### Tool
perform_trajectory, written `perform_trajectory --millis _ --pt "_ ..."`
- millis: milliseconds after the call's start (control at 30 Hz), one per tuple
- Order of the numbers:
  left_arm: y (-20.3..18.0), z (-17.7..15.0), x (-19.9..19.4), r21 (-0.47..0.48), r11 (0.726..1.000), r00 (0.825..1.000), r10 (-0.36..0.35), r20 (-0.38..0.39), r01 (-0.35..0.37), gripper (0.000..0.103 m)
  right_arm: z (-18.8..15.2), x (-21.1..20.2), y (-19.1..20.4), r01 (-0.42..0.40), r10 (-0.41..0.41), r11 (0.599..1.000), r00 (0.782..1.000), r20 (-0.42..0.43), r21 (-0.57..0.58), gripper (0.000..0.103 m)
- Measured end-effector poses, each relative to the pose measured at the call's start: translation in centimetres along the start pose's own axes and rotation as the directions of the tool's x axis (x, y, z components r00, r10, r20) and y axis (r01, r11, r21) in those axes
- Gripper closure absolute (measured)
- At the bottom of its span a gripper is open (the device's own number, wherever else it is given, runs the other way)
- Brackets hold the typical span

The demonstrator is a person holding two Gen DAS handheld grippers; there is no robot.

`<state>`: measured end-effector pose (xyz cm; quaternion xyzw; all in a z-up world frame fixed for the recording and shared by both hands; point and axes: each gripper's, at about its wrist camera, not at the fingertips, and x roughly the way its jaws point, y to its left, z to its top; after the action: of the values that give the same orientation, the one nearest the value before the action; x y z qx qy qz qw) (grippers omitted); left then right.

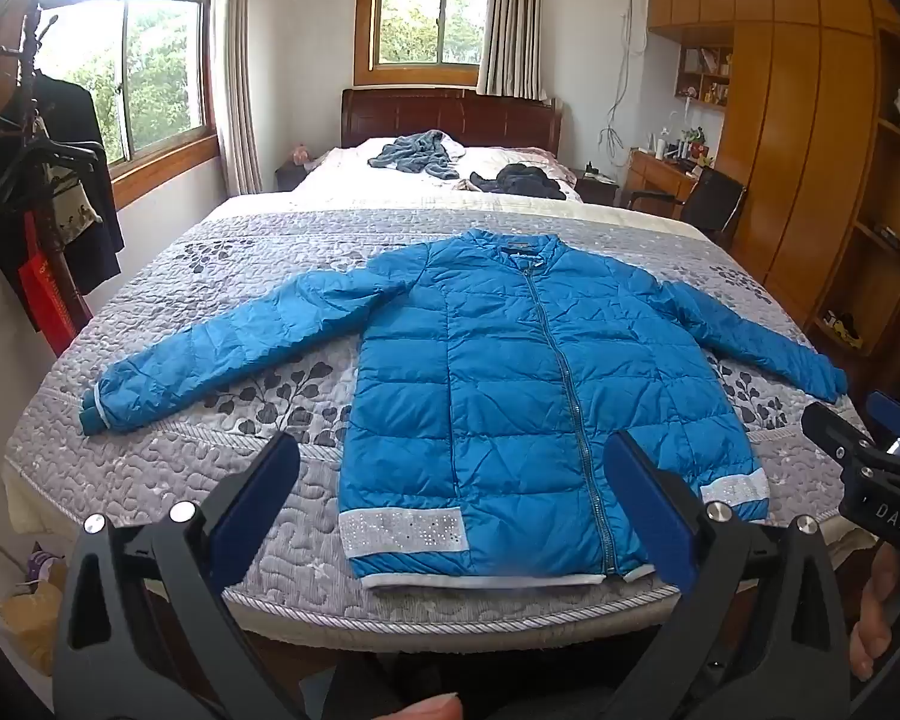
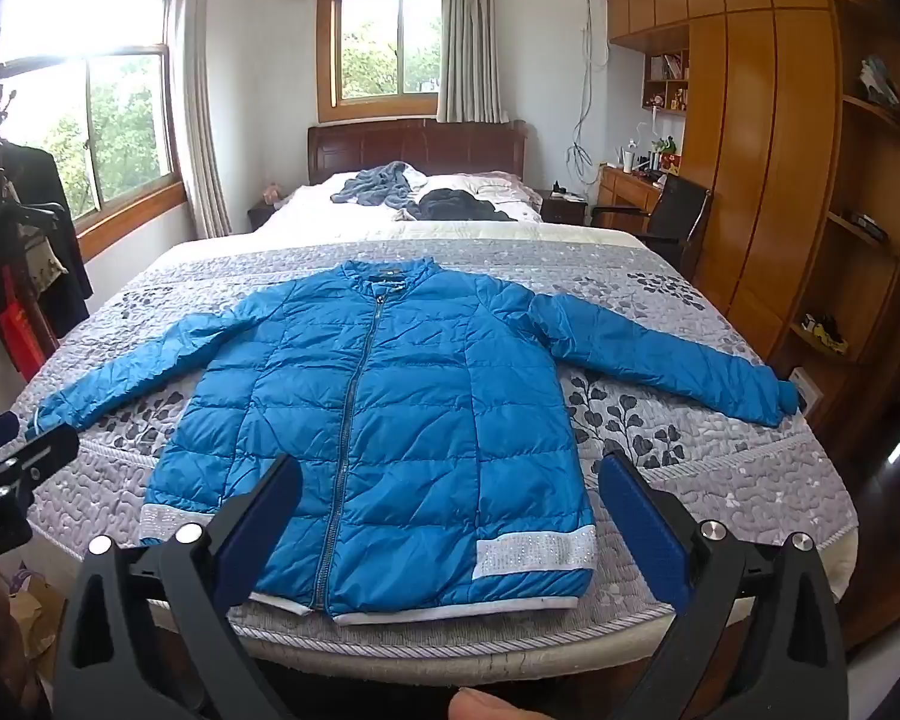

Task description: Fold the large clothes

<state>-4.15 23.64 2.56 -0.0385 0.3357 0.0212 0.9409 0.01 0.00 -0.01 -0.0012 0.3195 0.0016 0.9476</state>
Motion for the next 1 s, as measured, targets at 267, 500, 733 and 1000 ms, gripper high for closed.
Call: perform_trajectory --millis 267,500,733,1000 --pt "0.07 0.05 0.06 0.001 1.0 1.0 0.001 -0.001 -0.001 0.003 -0.01 0.01 0.0 0.0 0.0 1.0 1.0 0.002 0.0 0.004" --pt "0.13 0.08 0.05 0.0 1.0 1.0 0.001 0.001 -0.001 0.003 -0.01 -0.01 -0.02 0.002 -0.002 1.0 1.0 0.003 -0.001 0.004" --pt "-0.06 0.02 0.15 0.0 1.0 1.0 0.004 0.002 -0.004 0.003 0.12 0.09 0.0 0.003 -0.003 1.0 1.0 0.003 -0.001 0.004" --pt "0.1 0.22 -0.19 0.0 1.0 1.0 0.006 0.005 -0.006 0.003 0.24 -0.14 -0.09 0.002 -0.002 1.0 1.0 0.004 -0.002 0.004"
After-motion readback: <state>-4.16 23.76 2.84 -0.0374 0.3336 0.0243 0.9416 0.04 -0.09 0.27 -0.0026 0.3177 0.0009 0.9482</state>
